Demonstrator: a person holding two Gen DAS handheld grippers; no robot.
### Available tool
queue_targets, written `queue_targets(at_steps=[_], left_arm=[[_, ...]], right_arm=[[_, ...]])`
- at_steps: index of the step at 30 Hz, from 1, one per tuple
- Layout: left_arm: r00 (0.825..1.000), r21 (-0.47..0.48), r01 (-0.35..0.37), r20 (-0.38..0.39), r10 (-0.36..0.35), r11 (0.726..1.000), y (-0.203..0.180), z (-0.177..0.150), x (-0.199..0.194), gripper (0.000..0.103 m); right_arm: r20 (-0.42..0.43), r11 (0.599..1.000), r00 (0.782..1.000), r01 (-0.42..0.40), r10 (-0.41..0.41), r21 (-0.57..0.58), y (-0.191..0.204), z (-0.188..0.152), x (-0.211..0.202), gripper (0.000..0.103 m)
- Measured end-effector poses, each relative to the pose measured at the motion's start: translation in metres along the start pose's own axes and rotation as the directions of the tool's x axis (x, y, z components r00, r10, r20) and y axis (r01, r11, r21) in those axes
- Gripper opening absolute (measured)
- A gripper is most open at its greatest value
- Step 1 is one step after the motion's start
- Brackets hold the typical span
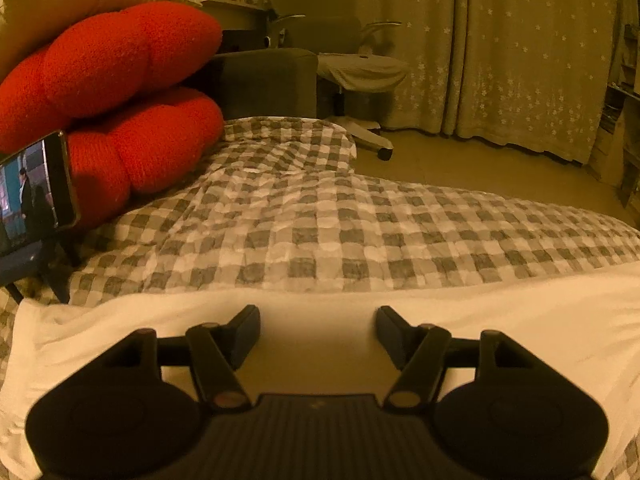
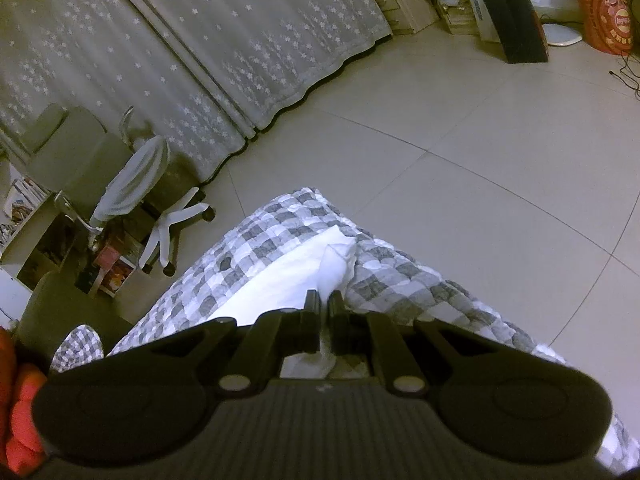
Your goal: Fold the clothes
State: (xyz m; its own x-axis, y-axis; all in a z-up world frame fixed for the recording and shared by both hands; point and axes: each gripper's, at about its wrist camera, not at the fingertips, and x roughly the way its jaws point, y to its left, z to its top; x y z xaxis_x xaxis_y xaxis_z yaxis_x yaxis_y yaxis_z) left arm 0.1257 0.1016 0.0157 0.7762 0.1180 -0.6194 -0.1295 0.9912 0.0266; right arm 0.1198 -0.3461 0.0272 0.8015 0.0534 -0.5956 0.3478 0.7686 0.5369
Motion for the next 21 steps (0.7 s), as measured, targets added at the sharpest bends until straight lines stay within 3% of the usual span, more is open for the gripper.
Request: queue_targets(at_steps=[21], left_arm=[[1.0, 0.015, -0.021, -0.013, 0.021, 1.0, -0.006, -0.014, -0.021, 0.067]], right_arm=[[0.001, 0.999, 1.0, -0.025, 0.025, 0.032, 0.0, 0.004, -0.002, 0.006]])
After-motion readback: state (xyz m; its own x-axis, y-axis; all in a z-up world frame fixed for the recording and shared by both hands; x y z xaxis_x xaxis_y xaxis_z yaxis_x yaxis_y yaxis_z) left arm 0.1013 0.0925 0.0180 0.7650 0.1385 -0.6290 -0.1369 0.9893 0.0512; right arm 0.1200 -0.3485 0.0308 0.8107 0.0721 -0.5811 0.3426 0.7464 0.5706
